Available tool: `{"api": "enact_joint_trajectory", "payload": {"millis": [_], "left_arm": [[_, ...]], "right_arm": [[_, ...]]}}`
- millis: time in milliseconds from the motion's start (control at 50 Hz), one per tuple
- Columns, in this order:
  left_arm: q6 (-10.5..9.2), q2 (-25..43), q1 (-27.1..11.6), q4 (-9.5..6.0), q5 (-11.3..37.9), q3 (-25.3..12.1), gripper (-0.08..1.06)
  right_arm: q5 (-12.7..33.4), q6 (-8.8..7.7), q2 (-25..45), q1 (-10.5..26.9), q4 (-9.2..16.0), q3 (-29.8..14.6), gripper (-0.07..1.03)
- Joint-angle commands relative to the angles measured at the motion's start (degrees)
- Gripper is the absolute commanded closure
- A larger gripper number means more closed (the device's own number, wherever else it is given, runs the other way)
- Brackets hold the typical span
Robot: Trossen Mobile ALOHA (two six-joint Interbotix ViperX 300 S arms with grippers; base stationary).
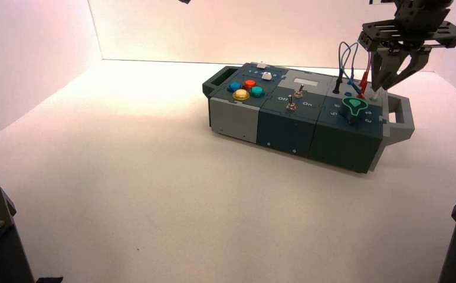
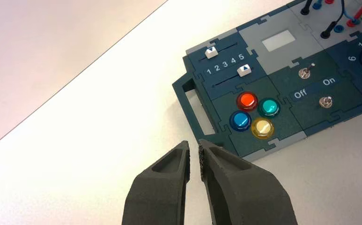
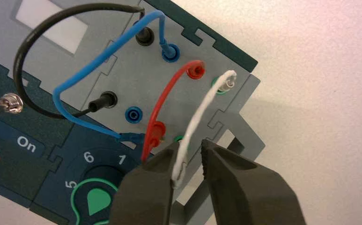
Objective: Pull the white wire.
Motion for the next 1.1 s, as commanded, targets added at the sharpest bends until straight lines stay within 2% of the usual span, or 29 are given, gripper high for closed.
{"api": "enact_joint_trajectory", "payload": {"millis": [20, 80, 180, 660, 820, 1100], "left_arm": [[0.00, -0.79, -0.18, -0.09, -0.35, -0.88, 0.85], [0.00, -0.79, -0.26, -0.09, -0.35, -0.79, 0.85], [0.00, -0.79, -0.18, -0.09, -0.35, -0.88, 0.85], [0.00, -0.53, -0.26, -0.09, -0.35, -0.97, 0.85], [0.00, -0.26, -0.18, -0.09, -0.35, -0.97, 0.85], [-0.09, -0.18, -0.18, -0.09, -0.35, -0.97, 0.85]], "right_arm": [[-0.18, -0.18, -0.62, -0.44, 0.26, -1.58, 0.90], [-0.26, -0.18, -0.62, -0.44, 0.35, -1.58, 0.96], [-0.18, -0.18, -0.70, -0.44, 0.35, -1.67, 0.98], [3.34, -0.26, -4.75, -0.44, -0.44, -3.60, 0.98], [3.43, -0.18, -7.56, -0.44, -0.62, -3.78, 0.98], [3.43, -0.35, -7.65, -0.44, -0.70, -3.60, 0.98]]}}
